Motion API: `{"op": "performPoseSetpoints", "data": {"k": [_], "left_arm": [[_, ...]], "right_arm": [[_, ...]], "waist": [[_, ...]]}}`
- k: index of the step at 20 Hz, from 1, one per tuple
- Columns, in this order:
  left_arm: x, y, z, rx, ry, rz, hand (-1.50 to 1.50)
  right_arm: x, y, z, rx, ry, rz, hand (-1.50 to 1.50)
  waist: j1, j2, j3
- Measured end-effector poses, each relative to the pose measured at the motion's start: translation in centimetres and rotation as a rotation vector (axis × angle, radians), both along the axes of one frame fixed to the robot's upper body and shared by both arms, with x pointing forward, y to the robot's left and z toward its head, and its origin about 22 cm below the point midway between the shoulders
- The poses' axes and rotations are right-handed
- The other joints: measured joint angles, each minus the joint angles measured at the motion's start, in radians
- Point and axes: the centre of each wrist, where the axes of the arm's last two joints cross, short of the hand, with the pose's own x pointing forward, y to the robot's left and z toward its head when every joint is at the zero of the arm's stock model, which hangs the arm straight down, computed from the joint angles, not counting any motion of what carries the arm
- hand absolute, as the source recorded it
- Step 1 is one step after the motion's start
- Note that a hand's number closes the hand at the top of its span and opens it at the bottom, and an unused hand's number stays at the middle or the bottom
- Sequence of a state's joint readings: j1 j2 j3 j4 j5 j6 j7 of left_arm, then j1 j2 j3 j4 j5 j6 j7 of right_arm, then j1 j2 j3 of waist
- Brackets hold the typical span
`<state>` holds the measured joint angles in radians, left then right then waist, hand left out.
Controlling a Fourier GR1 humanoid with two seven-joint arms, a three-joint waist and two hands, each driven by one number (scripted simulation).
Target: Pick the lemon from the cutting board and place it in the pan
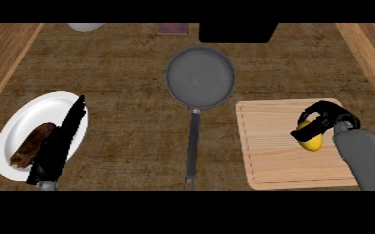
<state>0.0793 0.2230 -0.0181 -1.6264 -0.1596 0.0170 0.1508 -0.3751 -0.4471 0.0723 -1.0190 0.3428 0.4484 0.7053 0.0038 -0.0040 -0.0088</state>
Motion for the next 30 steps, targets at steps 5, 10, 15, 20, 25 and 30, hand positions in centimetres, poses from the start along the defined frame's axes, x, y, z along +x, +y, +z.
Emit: {"op": "performPoseSetpoints", "data": {"k": [5, 10, 15, 20, 25, 30], "left_arm": [[0.4, 0.0, 0.0, 0.006, -0.011, -0.009, 0.0], [0.2, 0.2, -0.1, 0.009, -0.004, -0.001, 0.0], [0.1, 0.0, -0.4, 0.005, -0.005, 0.0, 0.0], [0.2, 0.4, -0.1, 0.007, 0.001, -0.001, 0.0], [-0.2, 0.8, -0.3, 0.014, -0.006, -0.002, 0.0], [0.1, -0.1, -0.3, 0.01, -0.005, -0.013, 0.0]], "right_arm": [[0.8, 0.8, 1.0, -0.099, -0.118, 0.22, 1.5], [1.4, 0.5, 2.0, -0.238, -0.322, 0.296, 1.5], [2.5, 1.4, 5.2, -0.326, -0.681, 0.359, 1.5], [3.5, 3.6, 8.7, -0.336, -0.987, 0.44, 1.5], [5.1, 6.9, 11.1, -0.257, -1.126, 0.476, 1.5], [7.6, 11.6, 11.7, -0.134, -1.145, 0.478, 1.5]], "waist": [[0.01, 0.006, 0.006], [0.011, 0.006, 0.009], [0.005, 0.004, 0.01], [0.004, 0.003, 0.009], [0.008, 0.004, 0.009], [0.017, 0.007, 0.009]]}}
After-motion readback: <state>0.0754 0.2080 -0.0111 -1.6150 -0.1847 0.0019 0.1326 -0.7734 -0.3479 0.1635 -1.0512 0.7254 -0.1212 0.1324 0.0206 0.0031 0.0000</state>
